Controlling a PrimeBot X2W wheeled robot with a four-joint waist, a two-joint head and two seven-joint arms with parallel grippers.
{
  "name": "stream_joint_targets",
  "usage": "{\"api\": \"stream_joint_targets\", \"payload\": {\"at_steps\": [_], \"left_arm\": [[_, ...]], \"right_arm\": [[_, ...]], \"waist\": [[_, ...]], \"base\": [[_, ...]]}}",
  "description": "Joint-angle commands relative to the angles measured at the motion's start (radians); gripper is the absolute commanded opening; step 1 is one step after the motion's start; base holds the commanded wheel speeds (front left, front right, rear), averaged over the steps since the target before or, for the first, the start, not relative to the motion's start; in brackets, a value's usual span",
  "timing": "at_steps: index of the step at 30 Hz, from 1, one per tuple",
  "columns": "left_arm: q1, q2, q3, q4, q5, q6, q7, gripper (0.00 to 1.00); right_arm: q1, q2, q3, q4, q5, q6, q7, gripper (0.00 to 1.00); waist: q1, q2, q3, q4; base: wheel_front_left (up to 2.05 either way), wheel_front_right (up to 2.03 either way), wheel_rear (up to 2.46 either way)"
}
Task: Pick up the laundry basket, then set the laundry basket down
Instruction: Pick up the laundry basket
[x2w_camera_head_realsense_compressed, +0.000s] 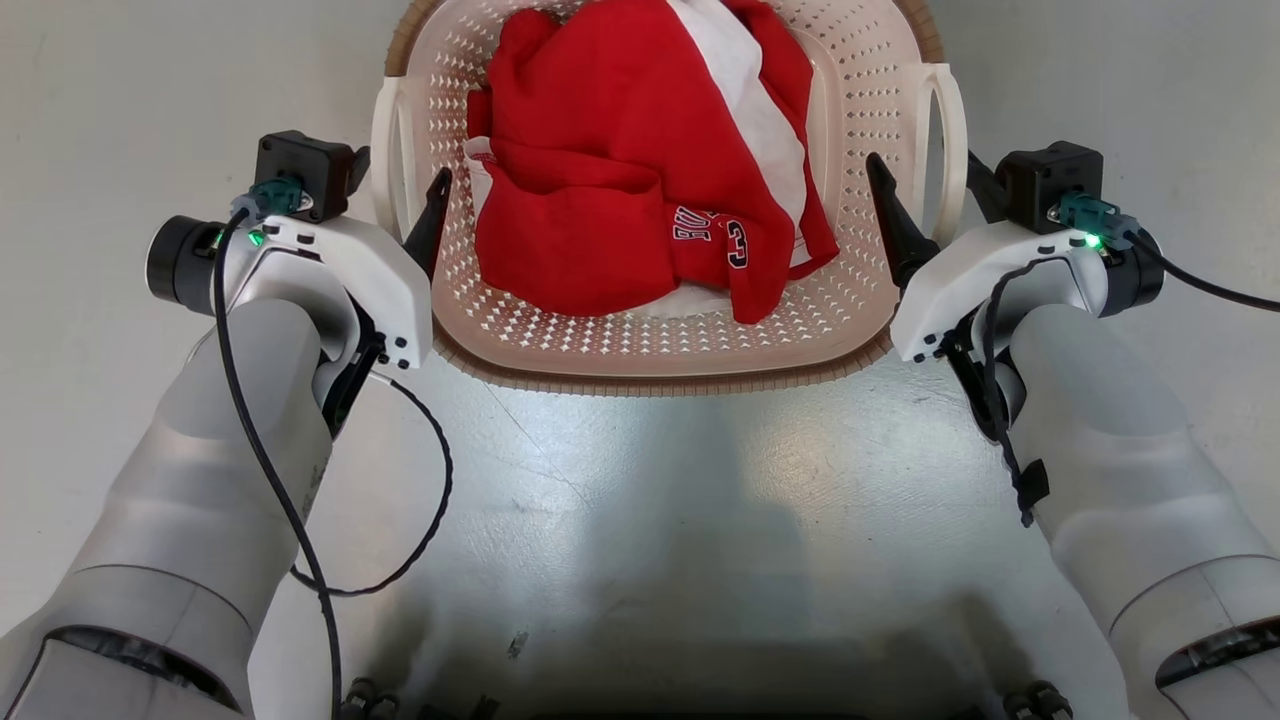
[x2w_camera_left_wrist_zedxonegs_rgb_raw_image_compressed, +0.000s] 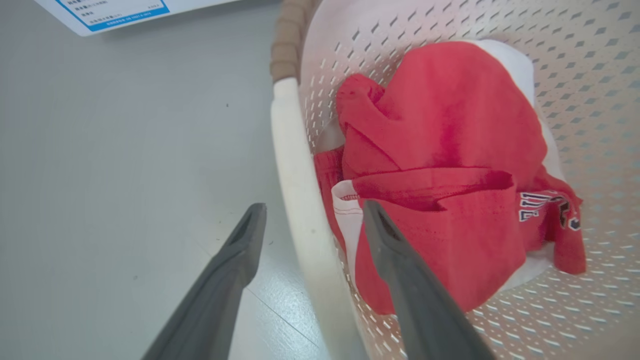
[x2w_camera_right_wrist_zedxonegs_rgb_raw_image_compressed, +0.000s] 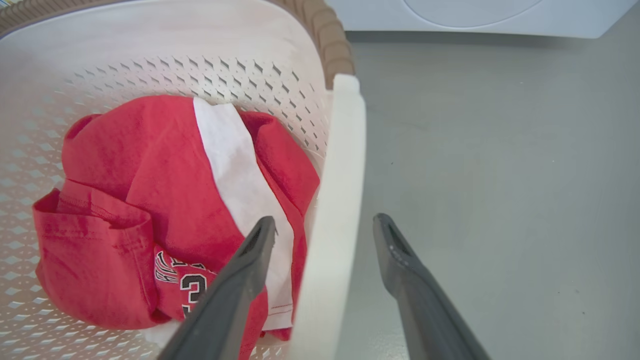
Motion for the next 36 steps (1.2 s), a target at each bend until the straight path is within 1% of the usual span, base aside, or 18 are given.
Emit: {"api": "stream_joint_targets", "payload": {"at_steps": [1,2,9,17,24,30,36], "left_arm": [[0.002,0.034,0.013,0.001,-0.01,-0.003,-0.005,0.44],[0.002,0.033,0.008,0.003,-0.014,-0.003,-0.005,0.0],[-0.003,0.027,-0.011,0.016,-0.038,-0.003,-0.005,0.0],[0.013,0.023,-0.045,0.054,-0.069,-0.003,-0.005,0.0],[0.04,0.029,-0.07,0.077,-0.111,-0.003,0.007,0.0],[0.1,0.041,-0.108,0.083,-0.153,-0.003,0.049,0.0],[0.164,0.061,-0.148,0.075,-0.193,-0.003,0.081,0.0]], "right_arm": [[0.011,0.025,0.015,-0.003,0.003,0.006,-0.014,0.47],[0.01,0.025,0.016,-0.004,0.0,0.006,-0.014,0.0],[0.008,0.025,0.031,0.038,-0.009,0.006,-0.012,0.0],[0.033,0.025,0.106,0.057,0.06,0.006,0.041,0.0],[0.069,0.025,0.161,0.07,0.113,0.006,0.091,0.0],[0.127,0.025,0.219,0.082,0.153,0.006,0.142,0.0],[0.188,0.025,0.28,0.069,0.2,0.006,0.195,0.0]], "waist": [[0.0,0.0,0.001,0.0],[0.0,0.0,0.001,-0.001],[0.0,0.0,-0.01,0.005],[0.0,0.0,-0.057,0.002],[0.0,0.0,-0.125,-0.012],[0.0,0.0,-0.227,-0.026],[0.0,0.0,-0.336,-0.048]], "base": [[0.0,0.0,0.0],[0.0,0.0,0.0],[0.0,0.0,0.0],[0.0,0.0,0.0],[0.0,0.0,0.0],[0.0,0.0,0.0],[0.0,0.0,0.0]]}}
